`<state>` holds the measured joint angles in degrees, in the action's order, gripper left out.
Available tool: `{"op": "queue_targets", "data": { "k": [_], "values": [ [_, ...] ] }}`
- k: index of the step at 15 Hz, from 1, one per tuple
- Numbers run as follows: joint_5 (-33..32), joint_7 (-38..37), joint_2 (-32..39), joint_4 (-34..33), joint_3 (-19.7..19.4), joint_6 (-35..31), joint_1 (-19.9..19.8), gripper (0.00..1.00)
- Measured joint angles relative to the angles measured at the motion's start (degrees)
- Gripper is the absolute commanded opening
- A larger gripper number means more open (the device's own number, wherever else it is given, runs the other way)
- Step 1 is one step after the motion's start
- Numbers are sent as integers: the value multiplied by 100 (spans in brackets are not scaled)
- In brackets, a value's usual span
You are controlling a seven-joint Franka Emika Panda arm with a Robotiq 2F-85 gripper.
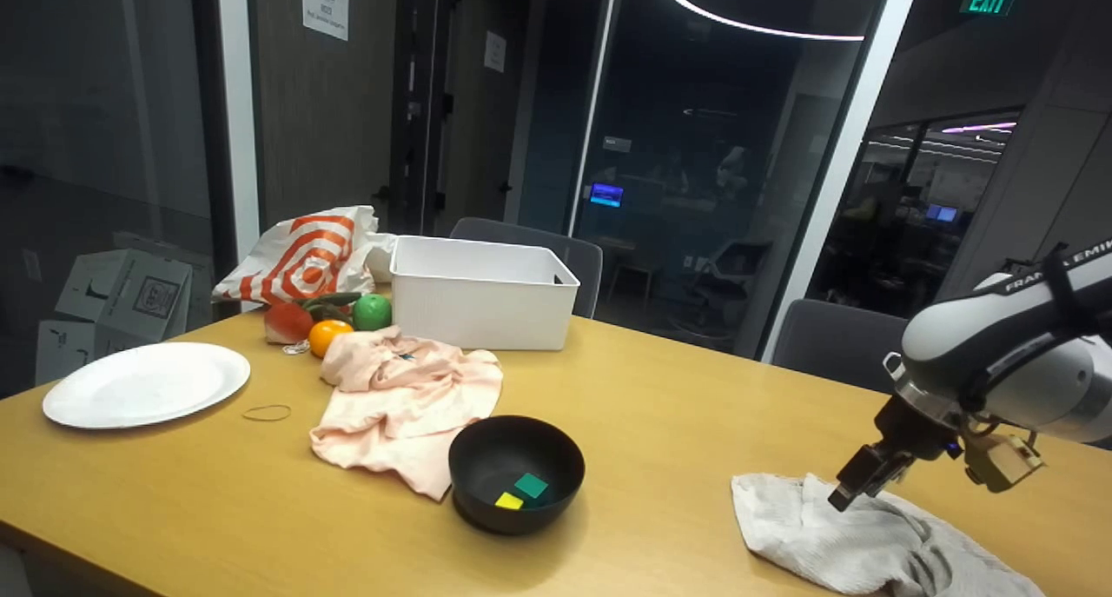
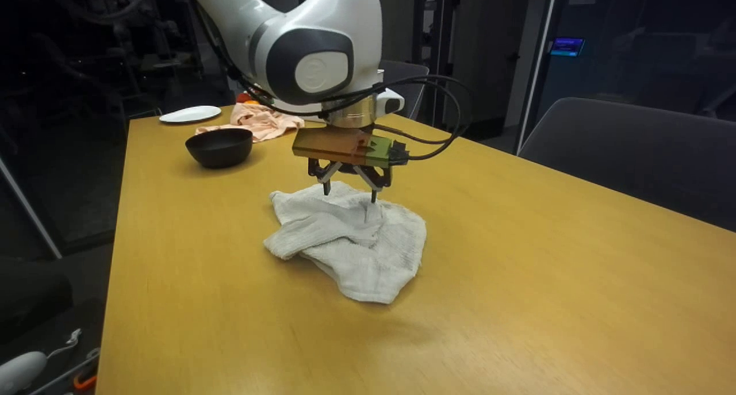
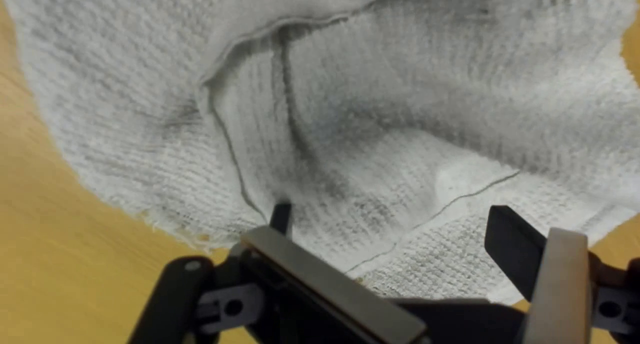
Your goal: Unfold the white towel on the table
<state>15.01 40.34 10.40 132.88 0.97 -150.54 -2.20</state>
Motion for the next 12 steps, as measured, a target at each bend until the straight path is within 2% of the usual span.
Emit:
{"op": "queue_targets", "data": {
  "k": [2, 3, 4, 8, 10, 12],
  "values": [
    [-588, -279, 6, 252, 10, -764, 59, 100],
    [-1005, -529, 12, 367, -17, -1111, 77, 75],
    [-1453, -829, 25, 463, -76, -1393, 94, 74],
    [-2971, -1927, 79, 650, -498, -1909, 170, 45],
    [-3293, -2221, 84, 651, -668, -1915, 219, 28],
    [-3275, -2283, 87, 651, -654, -1847, 195, 13]
  ]
}}
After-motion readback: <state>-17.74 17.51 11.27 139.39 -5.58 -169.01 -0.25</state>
